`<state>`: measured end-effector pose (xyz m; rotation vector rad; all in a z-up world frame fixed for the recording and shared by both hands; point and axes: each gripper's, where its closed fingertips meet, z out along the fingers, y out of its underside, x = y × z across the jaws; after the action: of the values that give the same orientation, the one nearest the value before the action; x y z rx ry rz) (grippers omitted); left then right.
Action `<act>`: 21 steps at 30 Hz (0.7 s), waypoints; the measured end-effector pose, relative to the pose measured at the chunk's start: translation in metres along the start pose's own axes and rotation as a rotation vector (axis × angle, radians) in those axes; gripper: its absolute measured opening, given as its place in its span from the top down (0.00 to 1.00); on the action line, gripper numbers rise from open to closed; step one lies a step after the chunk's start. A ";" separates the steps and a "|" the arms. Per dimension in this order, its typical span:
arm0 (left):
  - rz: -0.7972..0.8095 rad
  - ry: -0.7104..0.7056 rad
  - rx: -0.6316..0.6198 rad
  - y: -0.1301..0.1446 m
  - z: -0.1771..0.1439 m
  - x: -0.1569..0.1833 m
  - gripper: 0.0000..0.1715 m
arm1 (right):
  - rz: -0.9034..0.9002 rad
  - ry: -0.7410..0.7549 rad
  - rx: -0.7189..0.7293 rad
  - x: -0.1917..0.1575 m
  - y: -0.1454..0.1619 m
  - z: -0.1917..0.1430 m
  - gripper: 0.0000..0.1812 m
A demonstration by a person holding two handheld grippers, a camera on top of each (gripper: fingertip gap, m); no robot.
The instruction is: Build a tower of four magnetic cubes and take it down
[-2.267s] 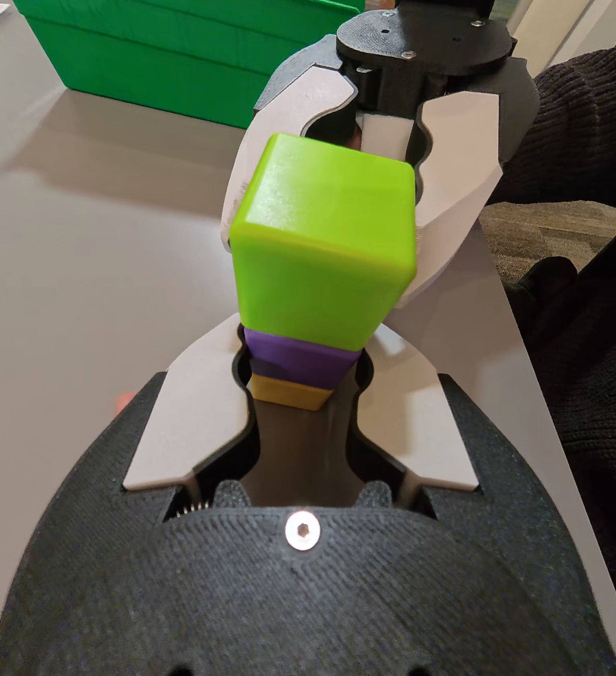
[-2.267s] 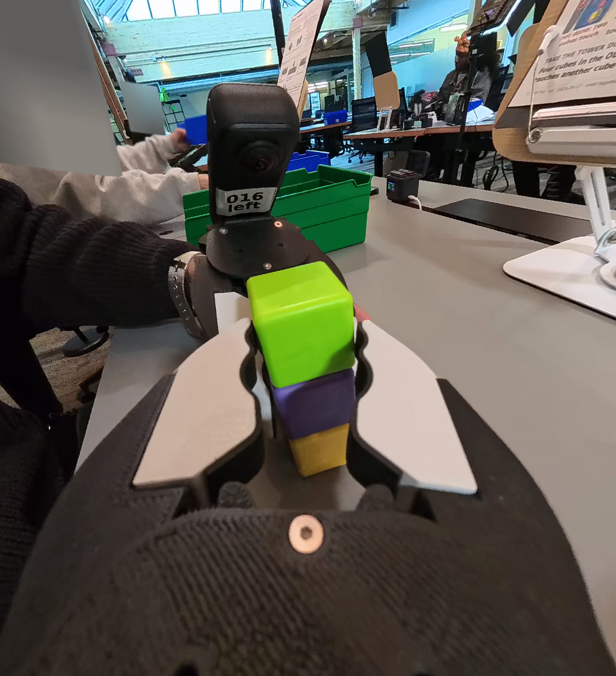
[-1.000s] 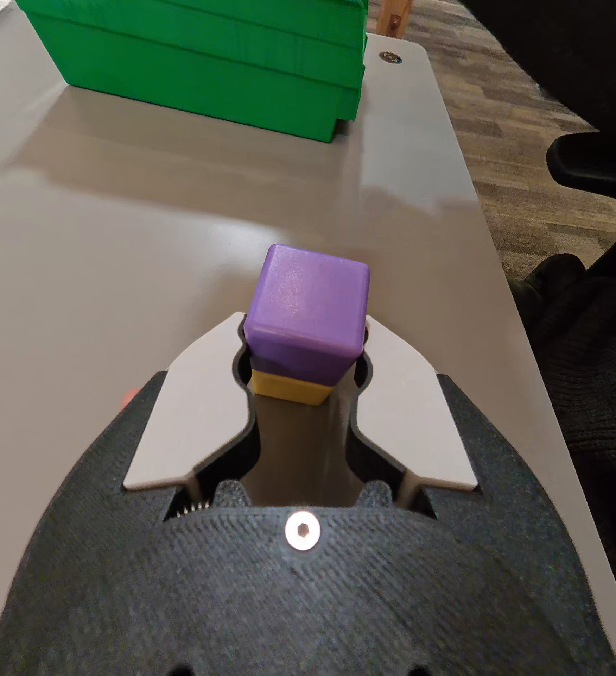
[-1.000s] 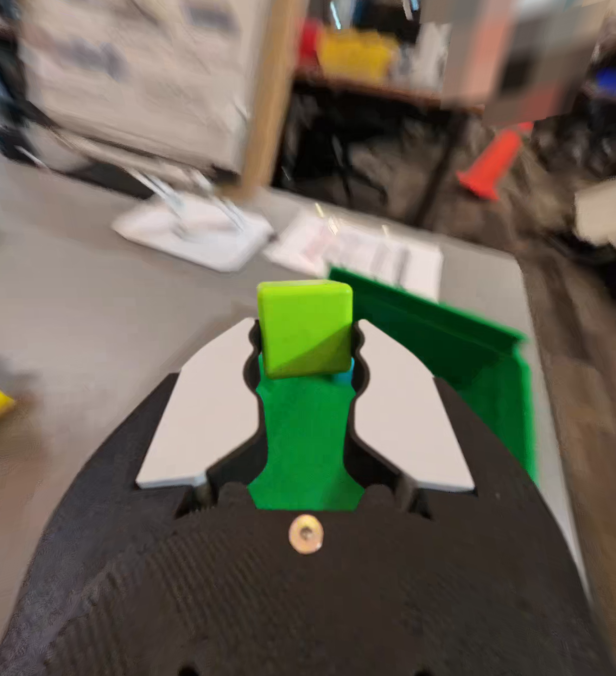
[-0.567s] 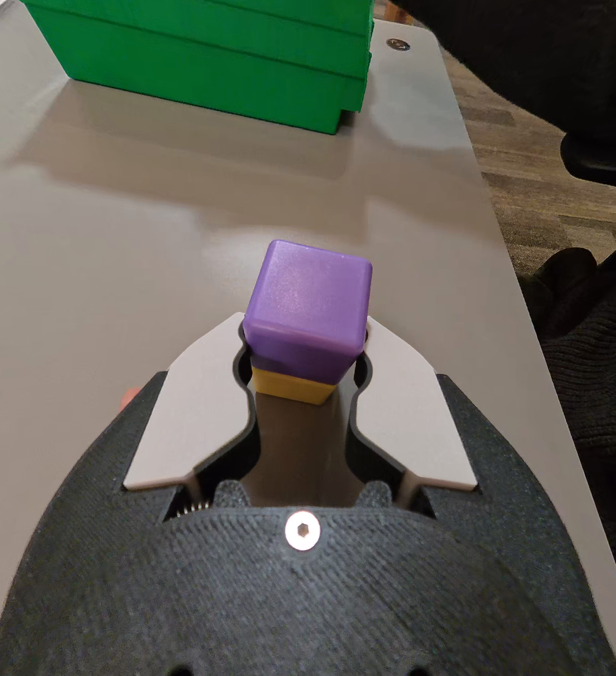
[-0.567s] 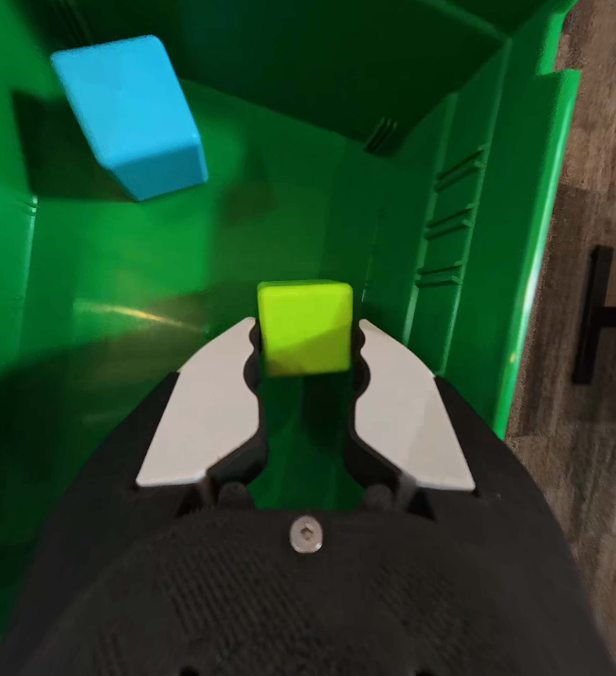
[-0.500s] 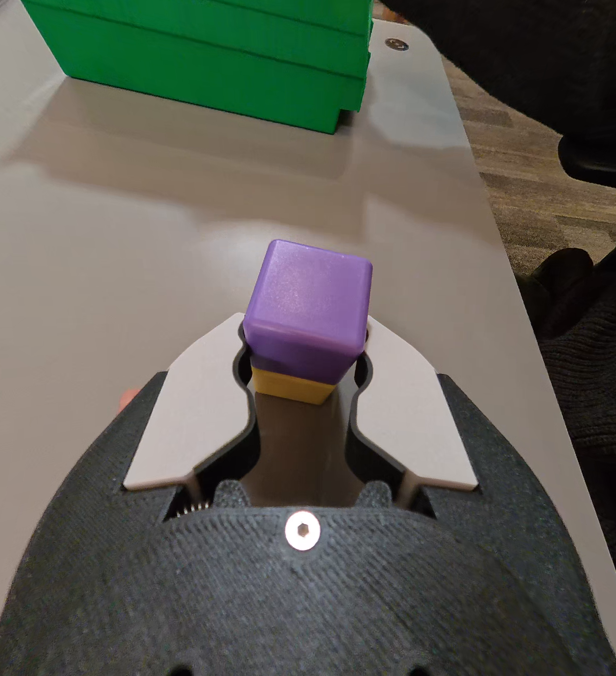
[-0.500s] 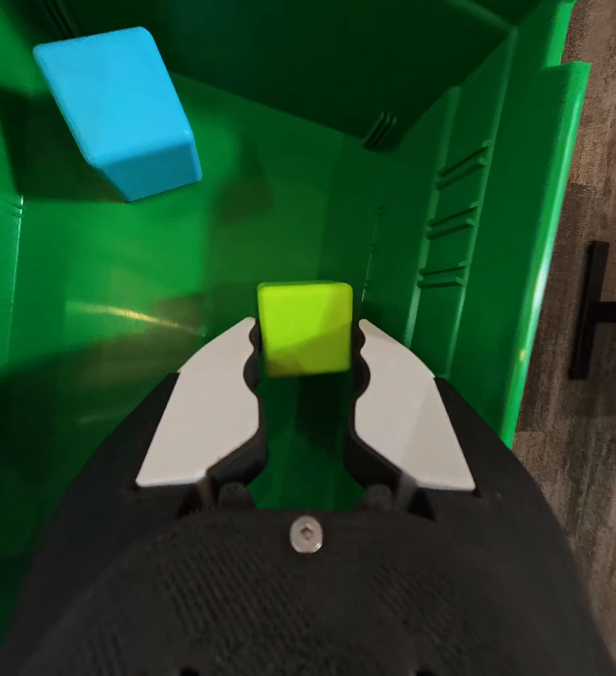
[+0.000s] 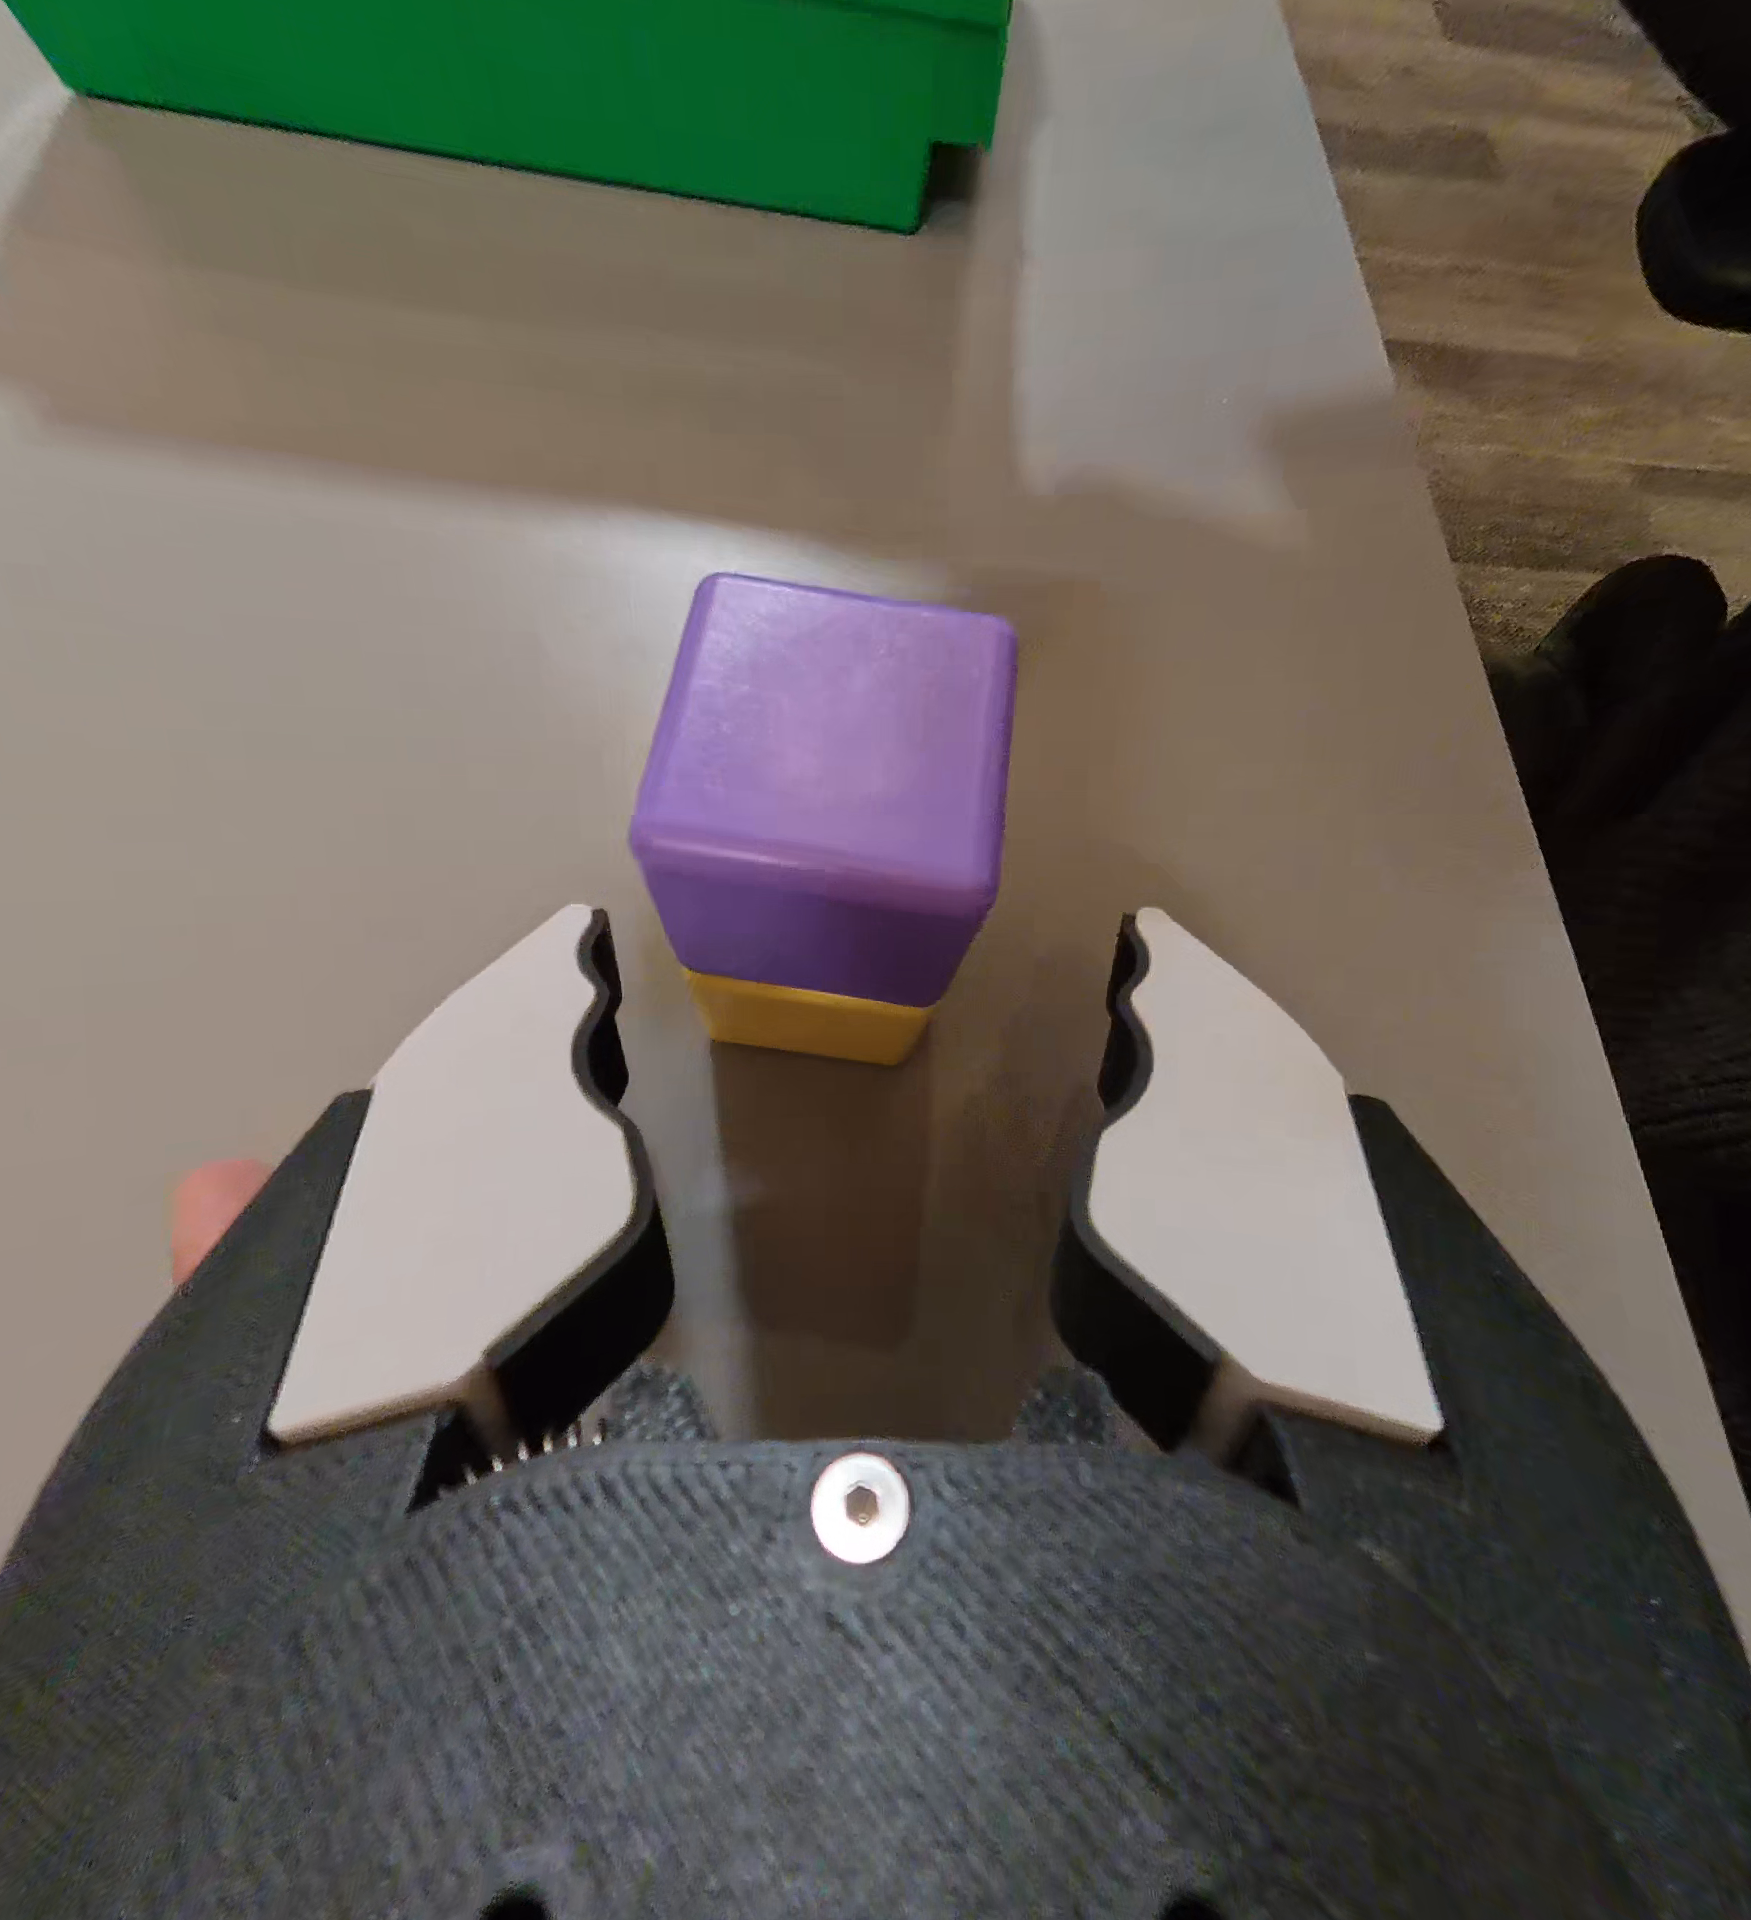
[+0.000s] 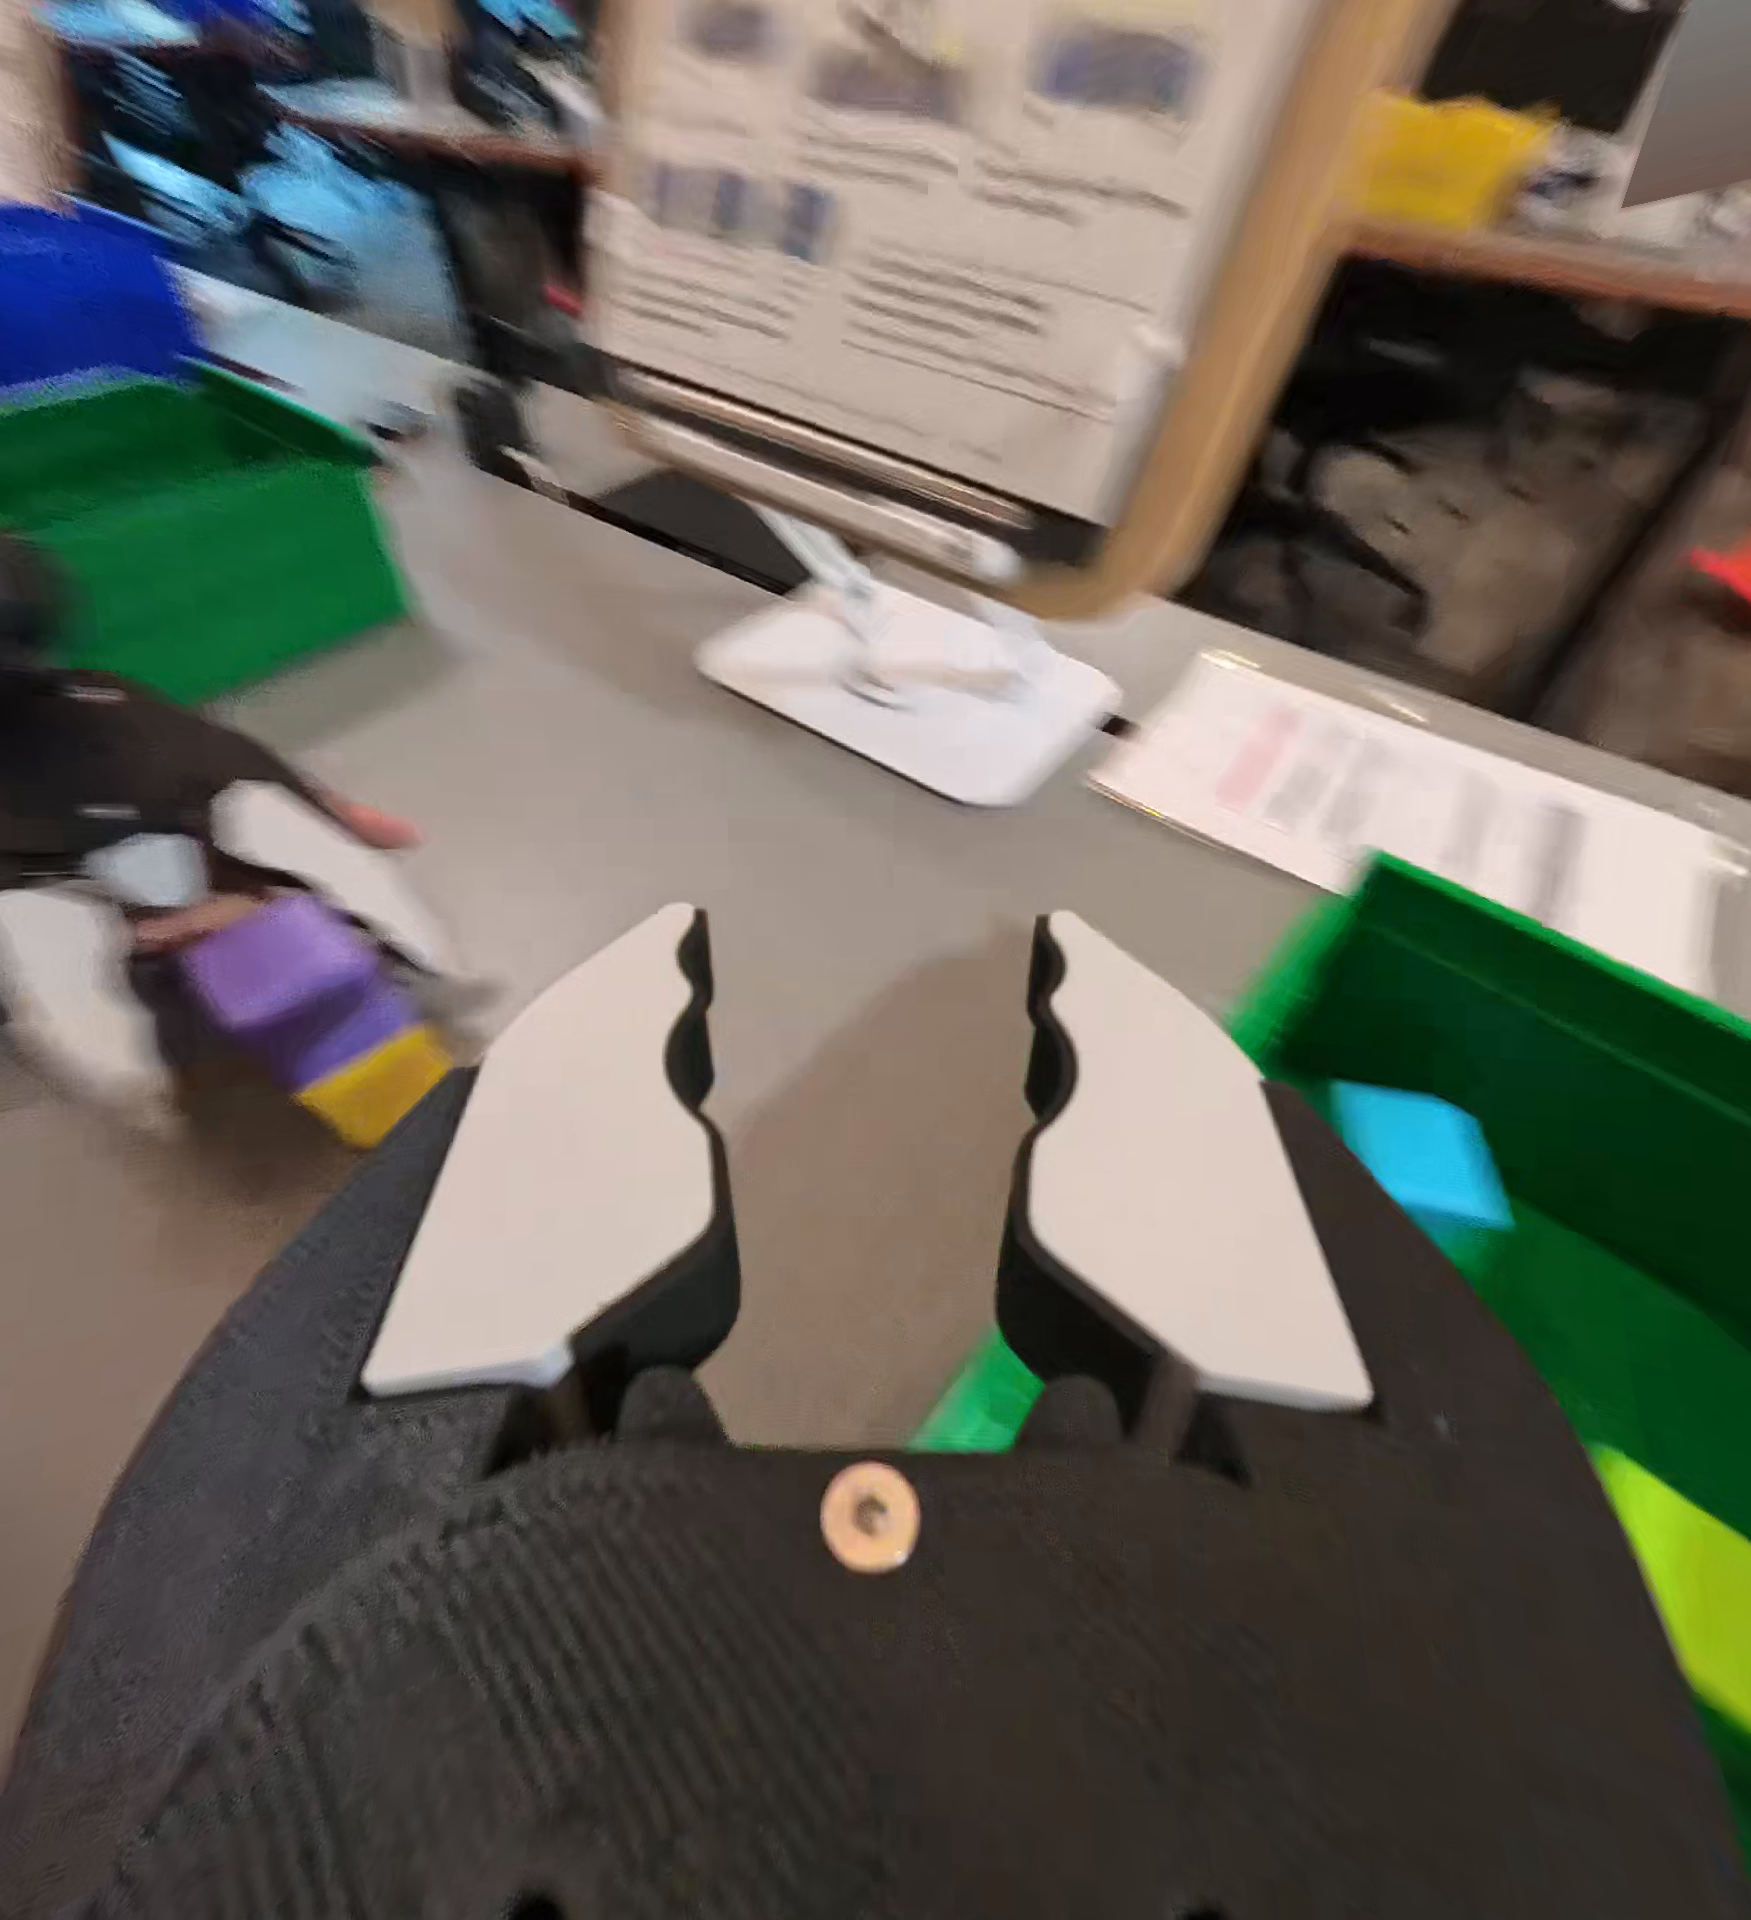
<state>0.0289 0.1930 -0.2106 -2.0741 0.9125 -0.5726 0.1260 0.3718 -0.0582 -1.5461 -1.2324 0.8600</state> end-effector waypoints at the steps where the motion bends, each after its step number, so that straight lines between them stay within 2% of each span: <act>1: -0.008 -0.002 -0.007 0.002 0.000 -0.001 0.48 | -0.001 -0.086 0.041 -0.030 -0.003 0.004 0.69; 5: -0.044 -0.026 -0.036 0.009 0.000 -0.009 0.49 | 0.096 -0.396 0.100 -0.126 0.001 0.025 0.69; 8: -0.062 -0.044 -0.047 0.010 0.001 -0.013 0.55 | 0.129 -0.531 0.049 -0.164 0.019 0.046 0.62; 11: -0.022 -0.036 -0.088 0.014 0.006 -0.008 0.62 | 0.118 -0.571 0.011 -0.179 0.042 0.063 0.62; 15: 0.034 -0.045 -0.172 0.023 0.013 -0.004 0.62 | 0.070 -0.563 -0.055 -0.186 0.068 0.082 0.62; 21: 0.015 -0.030 -0.170 0.023 0.014 -0.004 0.65 | -0.070 -0.566 -0.093 -0.199 0.080 0.089 0.63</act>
<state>0.0258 0.1922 -0.2375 -2.2192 0.9884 -0.4682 0.0196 0.1971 -0.1681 -1.3611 -1.7359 1.2603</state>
